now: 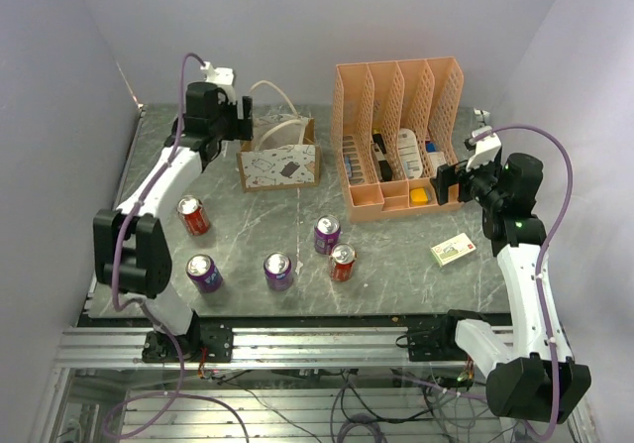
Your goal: Place the beverage into the canvas bag
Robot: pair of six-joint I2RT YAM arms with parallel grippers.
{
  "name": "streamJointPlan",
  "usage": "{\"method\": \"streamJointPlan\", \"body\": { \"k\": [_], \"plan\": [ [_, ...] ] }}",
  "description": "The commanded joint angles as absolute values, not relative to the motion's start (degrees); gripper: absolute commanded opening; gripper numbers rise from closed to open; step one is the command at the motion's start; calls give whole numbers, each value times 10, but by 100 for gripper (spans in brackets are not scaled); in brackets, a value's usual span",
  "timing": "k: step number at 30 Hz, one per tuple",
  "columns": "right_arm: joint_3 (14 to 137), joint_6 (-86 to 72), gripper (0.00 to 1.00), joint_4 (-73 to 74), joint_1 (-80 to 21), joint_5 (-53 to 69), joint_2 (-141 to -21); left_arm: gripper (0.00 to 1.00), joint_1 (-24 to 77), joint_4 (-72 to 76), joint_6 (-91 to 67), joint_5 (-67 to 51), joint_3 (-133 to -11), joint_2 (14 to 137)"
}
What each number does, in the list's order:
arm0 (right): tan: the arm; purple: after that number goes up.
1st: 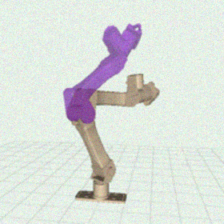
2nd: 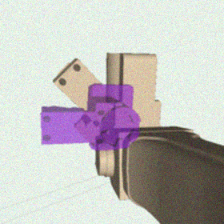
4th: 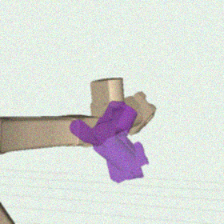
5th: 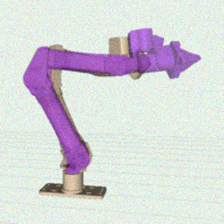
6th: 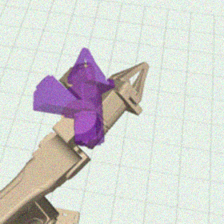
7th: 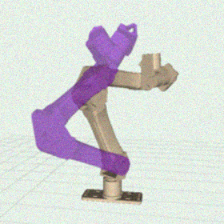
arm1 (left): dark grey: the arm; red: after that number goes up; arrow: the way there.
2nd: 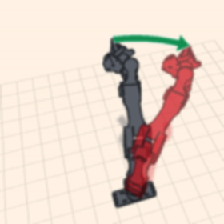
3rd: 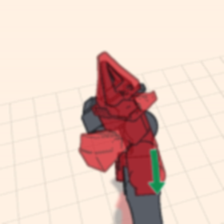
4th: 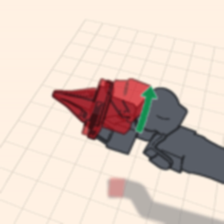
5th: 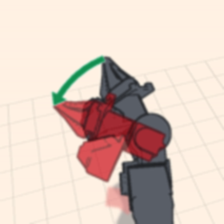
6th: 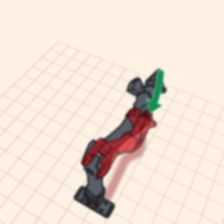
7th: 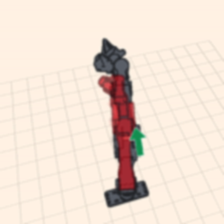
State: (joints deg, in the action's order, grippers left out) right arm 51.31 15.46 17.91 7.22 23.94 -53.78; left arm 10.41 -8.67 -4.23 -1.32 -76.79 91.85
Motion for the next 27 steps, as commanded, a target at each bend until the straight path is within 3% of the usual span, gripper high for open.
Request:
{"method": "streamJointPlan", "body": {
  "k": [1, 8, 15, 21, 27],
  "plan": [
    [510, 159, 100, 172, 76, 243, -539, 91, 126, -70, -63, 9, -832, 980],
    [508, 164, 100, 173, 76, 242, -539, 84, 138, -96, -66, 31, -875, 1070],
    [508, 168, 100, 176, 76, 245, -544, 59, 138, -106, -68, 5, -849, 1061],
    [507, 172, 100, 177, 76, 248, -553, 20, 139, -147, -66, -4, -812, 1015],
    [503, 179, 100, 179, 76, 267, -565, 7, 141, -204, -56, -11, -774, 963]
  ]
}}
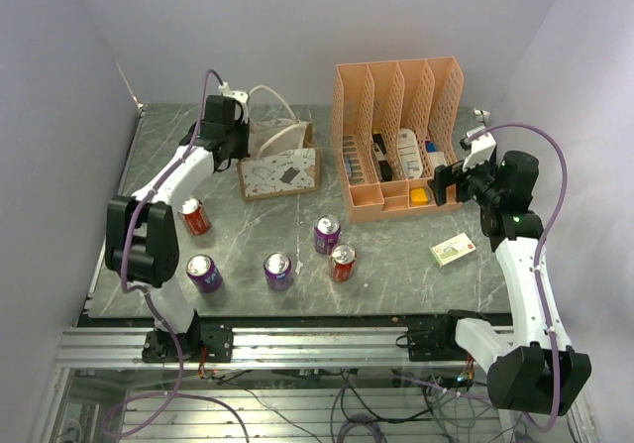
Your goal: Place the beverage into the canvas bag
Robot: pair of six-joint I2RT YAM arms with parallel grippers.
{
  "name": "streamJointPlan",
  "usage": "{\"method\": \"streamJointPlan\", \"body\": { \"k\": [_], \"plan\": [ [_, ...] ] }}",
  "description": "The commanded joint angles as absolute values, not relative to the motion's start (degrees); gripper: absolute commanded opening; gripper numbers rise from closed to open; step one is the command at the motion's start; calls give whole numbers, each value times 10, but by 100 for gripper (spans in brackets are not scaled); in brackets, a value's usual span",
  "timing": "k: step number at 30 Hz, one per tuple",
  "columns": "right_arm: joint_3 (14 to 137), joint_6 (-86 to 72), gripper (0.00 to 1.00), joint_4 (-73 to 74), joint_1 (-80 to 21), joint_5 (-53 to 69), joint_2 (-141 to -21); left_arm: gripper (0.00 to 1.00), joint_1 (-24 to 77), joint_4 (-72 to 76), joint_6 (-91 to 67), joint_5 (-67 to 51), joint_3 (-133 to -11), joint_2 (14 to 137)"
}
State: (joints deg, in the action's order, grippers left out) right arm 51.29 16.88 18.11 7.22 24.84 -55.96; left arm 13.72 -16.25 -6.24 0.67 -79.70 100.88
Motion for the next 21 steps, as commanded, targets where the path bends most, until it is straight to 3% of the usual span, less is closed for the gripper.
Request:
{"method": "streamJointPlan", "body": {
  "k": [1, 10, 13, 21],
  "plan": [
    [502, 180, 100, 179, 76, 271, -566, 7, 142, -208, -55, -11, -763, 952],
    [492, 190, 100, 183, 76, 345, -573, 9, 141, -207, -31, -10, -650, 857],
    [490, 186, 100, 179, 74, 362, -576, 14, 142, -206, -17, -29, -623, 836],
    [512, 176, 100, 171, -3, 354, -597, 61, 142, -224, 22, -69, -630, 804]
  ]
}}
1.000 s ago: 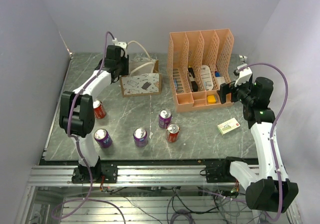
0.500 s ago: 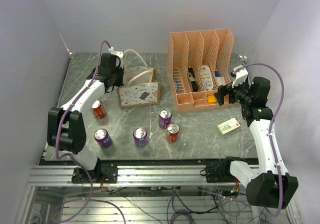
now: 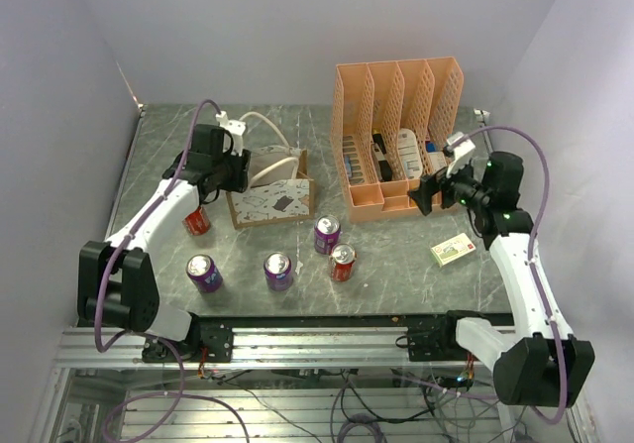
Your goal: Place the beverage into the canvas bag
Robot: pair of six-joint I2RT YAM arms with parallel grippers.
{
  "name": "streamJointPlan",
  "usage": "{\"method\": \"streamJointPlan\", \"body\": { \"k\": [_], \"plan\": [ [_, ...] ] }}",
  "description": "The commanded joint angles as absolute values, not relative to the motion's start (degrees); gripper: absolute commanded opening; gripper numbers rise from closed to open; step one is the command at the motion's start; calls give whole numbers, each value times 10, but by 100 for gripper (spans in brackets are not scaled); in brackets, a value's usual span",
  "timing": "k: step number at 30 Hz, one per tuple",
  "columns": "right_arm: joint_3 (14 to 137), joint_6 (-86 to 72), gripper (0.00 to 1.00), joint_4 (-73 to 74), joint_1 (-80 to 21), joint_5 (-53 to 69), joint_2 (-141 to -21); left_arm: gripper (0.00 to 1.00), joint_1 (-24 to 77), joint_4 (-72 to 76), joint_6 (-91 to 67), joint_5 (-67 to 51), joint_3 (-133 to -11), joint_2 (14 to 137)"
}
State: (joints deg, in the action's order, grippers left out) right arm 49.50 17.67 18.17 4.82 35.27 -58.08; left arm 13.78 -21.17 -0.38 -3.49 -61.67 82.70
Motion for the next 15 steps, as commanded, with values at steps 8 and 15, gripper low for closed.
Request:
{"method": "streamJointPlan", "body": {
  "k": [8, 15],
  "plan": [
    [600, 219, 100, 223, -175, 317, -700, 83, 141, -270, 76, -9, -674, 756],
    [633, 216, 100, 220, -307, 259, -795, 92, 141, -256, 96, 49, -645, 692]
  ]
}}
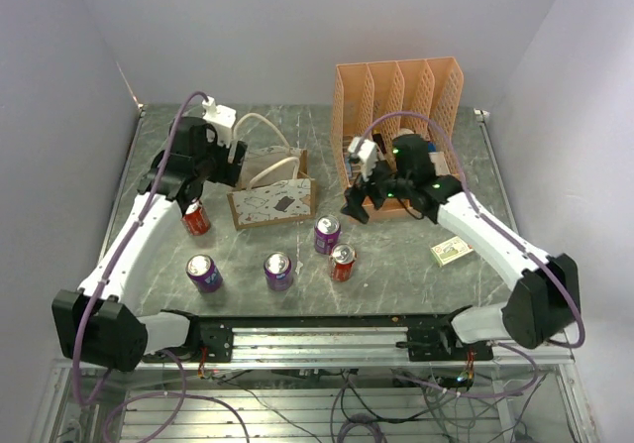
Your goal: Place the beverage into the canvas bag
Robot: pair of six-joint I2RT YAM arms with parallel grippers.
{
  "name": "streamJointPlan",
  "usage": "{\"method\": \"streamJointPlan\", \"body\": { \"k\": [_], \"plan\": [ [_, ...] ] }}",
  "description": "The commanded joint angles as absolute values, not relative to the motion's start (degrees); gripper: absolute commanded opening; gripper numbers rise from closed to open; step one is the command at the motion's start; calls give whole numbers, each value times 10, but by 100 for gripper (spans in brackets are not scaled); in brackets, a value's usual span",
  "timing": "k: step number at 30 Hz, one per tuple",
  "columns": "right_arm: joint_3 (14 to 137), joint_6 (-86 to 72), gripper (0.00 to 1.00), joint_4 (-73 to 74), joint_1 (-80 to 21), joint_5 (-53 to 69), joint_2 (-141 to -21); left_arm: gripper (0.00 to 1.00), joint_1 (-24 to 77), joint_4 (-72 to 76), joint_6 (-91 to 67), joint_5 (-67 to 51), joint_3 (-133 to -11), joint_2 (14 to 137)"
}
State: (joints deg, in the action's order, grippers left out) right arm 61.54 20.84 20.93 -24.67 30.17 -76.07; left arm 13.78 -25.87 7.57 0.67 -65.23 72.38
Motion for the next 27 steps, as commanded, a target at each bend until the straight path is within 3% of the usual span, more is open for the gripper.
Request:
{"method": "streamJointPlan", "body": {
  "k": [1, 11, 19, 24, 27],
  "plan": [
    [634, 216, 100, 220, -333, 245, -808, 92, 141, -250, 96, 49, -638, 683],
    [653, 213, 100, 229, -433, 94, -891, 94, 141, -208, 100, 33, -589, 621],
    [657, 217, 100, 238, -434, 125, -921, 94, 141, -203, 103, 21, -580, 618],
    [664, 221, 91, 251, -433, 170, -943, 94, 141, -199, 104, 20, -577, 622],
    [670, 223, 79, 251, -433, 172, -949, 93, 141, -191, 103, 29, -574, 627]
  ]
}}
